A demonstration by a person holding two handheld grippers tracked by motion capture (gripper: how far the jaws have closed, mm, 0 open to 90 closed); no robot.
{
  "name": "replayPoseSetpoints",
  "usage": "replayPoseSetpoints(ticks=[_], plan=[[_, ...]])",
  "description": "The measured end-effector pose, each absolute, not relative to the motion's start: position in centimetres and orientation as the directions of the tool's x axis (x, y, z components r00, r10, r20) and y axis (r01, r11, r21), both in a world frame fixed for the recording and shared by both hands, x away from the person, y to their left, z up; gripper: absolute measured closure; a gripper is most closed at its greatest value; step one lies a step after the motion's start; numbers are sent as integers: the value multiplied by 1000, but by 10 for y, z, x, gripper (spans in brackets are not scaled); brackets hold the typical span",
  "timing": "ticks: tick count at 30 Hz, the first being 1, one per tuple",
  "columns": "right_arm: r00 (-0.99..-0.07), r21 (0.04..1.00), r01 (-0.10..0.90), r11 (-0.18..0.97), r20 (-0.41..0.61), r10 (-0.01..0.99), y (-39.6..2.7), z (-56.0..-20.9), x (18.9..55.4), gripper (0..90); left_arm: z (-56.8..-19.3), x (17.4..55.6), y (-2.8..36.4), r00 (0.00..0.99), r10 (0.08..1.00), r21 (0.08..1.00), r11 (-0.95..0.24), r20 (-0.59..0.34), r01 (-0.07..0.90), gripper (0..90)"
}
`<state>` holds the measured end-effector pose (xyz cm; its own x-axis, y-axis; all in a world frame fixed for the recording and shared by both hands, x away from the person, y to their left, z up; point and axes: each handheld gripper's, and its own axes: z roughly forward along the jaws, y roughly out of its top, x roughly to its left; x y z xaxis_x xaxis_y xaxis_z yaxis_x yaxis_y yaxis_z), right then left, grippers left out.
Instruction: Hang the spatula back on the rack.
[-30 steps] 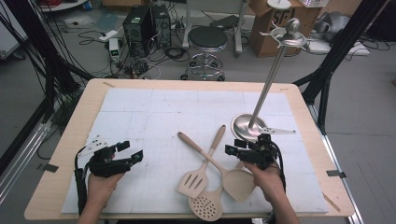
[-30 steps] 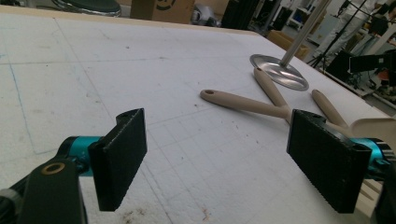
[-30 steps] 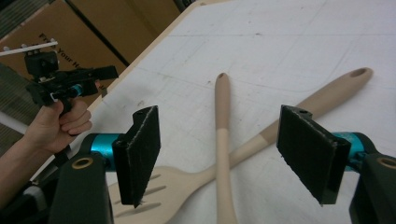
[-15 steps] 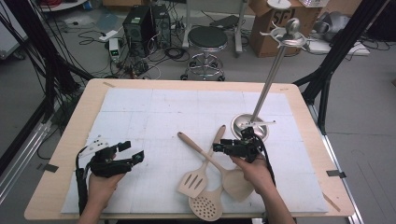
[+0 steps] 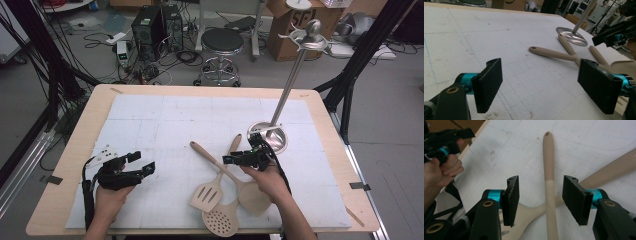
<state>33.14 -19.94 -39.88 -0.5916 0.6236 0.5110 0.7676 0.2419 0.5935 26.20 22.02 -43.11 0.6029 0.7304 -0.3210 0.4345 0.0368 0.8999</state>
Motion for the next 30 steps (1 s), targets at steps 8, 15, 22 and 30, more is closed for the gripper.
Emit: replayPoseSetpoints(ticks=[8, 15, 22, 30], plan=[[-596, 553, 777, 301, 490, 637, -190, -402, 336, 499, -432, 263, 219, 604, 729, 898, 34, -322, 438, 206], [-599, 504, 784, 361, 465, 652, -180, -402, 340, 516, -432, 263, 218, 603, 730, 899, 34, -321, 437, 206], [-601, 474, 789, 392, 460, 654, -176, -407, 342, 544, -431, 263, 218, 606, 728, 899, 34, -322, 436, 206], [-598, 399, 798, 452, 429, 677, -165, -415, 347, 584, -431, 263, 217, 610, 725, 900, 32, -320, 435, 206]])
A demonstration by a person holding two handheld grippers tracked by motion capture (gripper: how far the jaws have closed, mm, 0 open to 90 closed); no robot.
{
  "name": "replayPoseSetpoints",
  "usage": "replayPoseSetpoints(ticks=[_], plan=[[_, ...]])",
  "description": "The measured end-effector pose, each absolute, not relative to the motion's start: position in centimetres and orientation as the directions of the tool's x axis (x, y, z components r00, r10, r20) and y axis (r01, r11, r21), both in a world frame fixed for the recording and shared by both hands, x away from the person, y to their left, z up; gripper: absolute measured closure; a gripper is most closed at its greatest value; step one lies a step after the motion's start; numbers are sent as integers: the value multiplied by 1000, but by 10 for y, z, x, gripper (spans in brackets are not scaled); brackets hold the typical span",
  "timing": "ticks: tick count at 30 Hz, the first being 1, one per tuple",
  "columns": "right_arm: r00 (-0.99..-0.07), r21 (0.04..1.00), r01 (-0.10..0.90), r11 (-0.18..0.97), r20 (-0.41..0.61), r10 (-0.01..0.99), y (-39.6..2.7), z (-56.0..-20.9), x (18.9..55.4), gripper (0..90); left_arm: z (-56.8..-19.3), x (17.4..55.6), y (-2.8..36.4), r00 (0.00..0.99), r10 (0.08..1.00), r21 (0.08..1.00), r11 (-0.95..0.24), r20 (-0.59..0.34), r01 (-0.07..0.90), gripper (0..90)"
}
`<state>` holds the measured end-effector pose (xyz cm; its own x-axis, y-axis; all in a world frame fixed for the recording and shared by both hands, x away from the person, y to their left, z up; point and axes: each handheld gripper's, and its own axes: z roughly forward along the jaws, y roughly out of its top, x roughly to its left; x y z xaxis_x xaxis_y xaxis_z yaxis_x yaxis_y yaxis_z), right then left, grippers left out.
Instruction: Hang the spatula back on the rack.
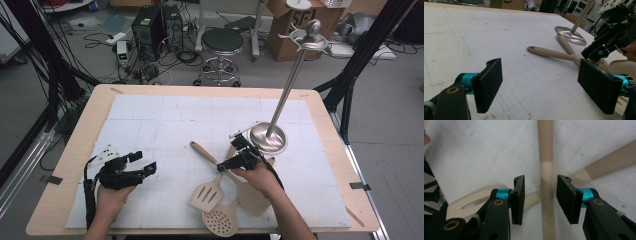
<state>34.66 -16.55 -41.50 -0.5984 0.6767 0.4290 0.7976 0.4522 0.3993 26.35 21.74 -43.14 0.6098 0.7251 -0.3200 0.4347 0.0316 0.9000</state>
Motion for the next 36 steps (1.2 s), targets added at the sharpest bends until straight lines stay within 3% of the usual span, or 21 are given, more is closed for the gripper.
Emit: replayPoseSetpoints(ticks=[13, 24, 31, 36], plan=[[-643, 342, 764, 547, 325, 694, -151, -421, 343, 700, -431, 264, 217, 613, 722, 901, 30, -319, 434, 206], [-651, 336, 756, 561, 299, 698, -149, -421, 342, 725, -432, 264, 216, 612, 725, 900, 25, -317, 436, 206], [-688, 340, 715, 611, 187, 701, -142, -418, 336, 777, -433, 265, 216, 608, 726, 898, 29, -321, 439, 206], [-685, 341, 718, 607, 196, 702, -143, -418, 335, 786, -433, 264, 218, 601, 729, 898, 42, -327, 439, 206]])
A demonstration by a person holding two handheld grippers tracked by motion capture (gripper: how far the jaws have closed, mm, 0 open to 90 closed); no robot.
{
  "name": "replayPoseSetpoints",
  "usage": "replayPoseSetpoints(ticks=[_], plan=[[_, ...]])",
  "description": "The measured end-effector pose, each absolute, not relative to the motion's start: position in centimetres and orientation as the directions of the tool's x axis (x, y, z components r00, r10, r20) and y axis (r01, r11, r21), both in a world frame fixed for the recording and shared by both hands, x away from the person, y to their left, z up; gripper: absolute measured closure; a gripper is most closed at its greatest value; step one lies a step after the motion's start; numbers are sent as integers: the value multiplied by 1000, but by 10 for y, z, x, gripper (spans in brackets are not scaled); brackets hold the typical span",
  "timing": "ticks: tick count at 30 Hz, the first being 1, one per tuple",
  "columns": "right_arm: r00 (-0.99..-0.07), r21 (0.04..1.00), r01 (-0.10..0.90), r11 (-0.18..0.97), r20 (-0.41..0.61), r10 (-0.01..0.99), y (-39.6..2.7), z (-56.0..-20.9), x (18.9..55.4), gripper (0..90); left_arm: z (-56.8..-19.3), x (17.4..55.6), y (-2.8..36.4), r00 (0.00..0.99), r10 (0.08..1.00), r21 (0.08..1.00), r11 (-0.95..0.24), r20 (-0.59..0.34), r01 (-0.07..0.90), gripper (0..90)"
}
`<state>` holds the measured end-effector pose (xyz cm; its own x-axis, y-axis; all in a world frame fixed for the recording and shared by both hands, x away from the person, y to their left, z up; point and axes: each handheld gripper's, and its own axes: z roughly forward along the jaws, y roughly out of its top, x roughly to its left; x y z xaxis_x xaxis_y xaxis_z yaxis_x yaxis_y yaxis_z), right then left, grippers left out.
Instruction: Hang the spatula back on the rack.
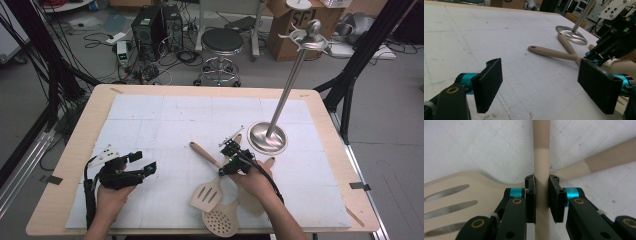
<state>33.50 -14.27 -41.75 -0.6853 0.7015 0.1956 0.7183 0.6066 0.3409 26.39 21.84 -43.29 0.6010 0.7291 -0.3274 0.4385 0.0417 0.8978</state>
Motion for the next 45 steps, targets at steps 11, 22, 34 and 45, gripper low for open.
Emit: replayPoseSetpoints(ticks=[11, 22, 34, 45], plan=[[-647, 457, 744, 487, 314, 695, -172, -397, 329, 789, -434, 264, 220, 597, 725, 894, 57, -344, 445, 206], [-618, 548, 751, 368, 388, 684, -207, -383, 326, 790, -435, 265, 219, 601, 723, 894, 50, -340, 445, 206], [-608, 661, 714, 230, 422, 673, -234, -364, 321, 791, -435, 264, 219, 600, 724, 894, 51, -339, 444, 206], [-615, 766, 633, 113, 409, 674, -249, -350, 311, 791, -434, 264, 219, 603, 724, 895, 47, -336, 443, 206]])
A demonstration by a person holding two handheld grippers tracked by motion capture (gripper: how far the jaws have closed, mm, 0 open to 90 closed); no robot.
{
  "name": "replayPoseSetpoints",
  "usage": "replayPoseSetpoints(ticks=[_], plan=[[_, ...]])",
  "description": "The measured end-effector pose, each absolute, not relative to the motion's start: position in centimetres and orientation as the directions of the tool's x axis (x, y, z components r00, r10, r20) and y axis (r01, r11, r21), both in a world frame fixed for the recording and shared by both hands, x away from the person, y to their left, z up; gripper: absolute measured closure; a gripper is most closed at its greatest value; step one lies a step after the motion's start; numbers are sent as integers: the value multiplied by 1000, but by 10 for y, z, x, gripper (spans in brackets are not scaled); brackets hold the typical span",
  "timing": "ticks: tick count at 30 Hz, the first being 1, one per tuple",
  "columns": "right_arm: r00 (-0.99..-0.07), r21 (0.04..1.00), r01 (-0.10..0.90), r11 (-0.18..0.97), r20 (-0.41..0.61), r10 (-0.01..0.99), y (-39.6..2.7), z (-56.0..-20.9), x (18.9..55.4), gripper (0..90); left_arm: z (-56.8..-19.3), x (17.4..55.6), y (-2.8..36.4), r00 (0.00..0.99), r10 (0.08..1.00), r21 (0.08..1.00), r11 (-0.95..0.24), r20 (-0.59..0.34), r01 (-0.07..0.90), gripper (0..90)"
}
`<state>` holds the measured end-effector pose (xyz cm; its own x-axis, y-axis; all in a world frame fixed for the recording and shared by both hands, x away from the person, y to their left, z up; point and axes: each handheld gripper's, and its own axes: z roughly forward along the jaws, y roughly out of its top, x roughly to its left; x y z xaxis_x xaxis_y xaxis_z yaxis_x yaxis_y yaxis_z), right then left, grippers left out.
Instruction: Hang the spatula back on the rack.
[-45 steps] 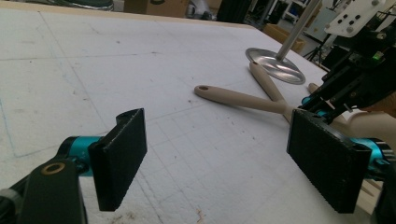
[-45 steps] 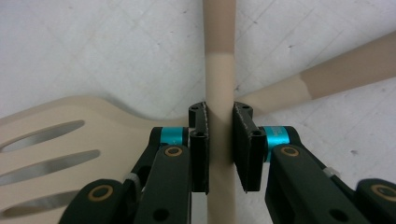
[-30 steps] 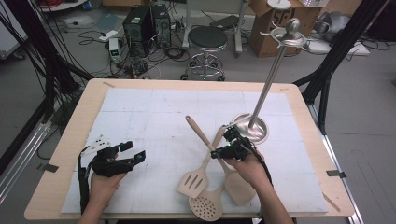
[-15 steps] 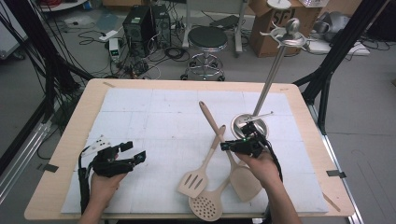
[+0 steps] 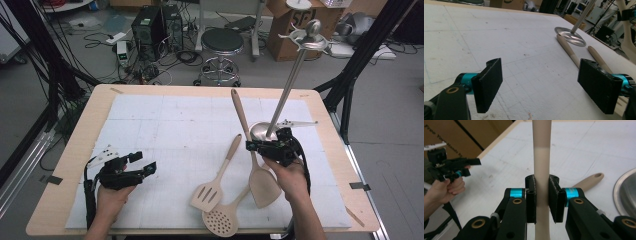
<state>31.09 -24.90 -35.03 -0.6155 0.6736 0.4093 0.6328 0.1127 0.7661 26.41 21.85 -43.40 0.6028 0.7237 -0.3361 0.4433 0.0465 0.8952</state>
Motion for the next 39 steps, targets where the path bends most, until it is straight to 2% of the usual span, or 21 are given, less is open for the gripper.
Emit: replayPoseSetpoints(ticks=[16, 22, 39], plan=[[-607, 851, 525, -25, 395, 689, -266, -346, 295, 790, -434, 264, 218, 605, 720, 894, 47, -339, 445, 206], [-594, 891, 444, -98, 374, 712, -269, -348, 287, 791, -434, 264, 218, 605, 720, 894, 47, -339, 445, 206], [-564, 939, 296, -176, 320, 761, -271, -348, 272, 790, -434, 264, 218, 605, 721, 895, 47, -339, 444, 206]])
